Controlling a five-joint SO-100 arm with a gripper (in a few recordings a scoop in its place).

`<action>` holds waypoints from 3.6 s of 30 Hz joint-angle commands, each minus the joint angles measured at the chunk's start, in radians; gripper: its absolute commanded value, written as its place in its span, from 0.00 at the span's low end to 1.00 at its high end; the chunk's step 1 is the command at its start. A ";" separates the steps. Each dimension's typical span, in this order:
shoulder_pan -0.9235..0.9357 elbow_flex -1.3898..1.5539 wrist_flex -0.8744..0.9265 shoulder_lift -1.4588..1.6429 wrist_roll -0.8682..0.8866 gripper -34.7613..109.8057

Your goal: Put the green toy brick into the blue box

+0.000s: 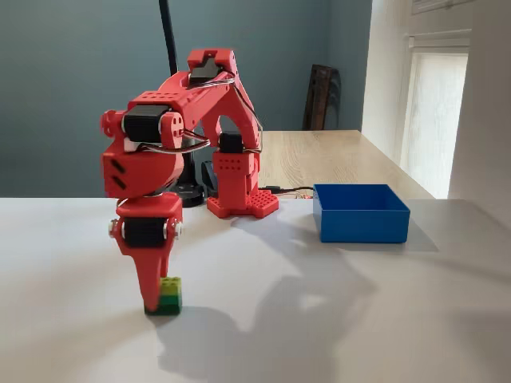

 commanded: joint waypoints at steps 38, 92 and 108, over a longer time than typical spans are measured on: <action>-0.919 0.557 0.127 0.930 0.229 0.24; -1.382 0.331 0.261 0.408 0.258 0.25; -1.382 0.342 0.331 0.416 0.129 0.40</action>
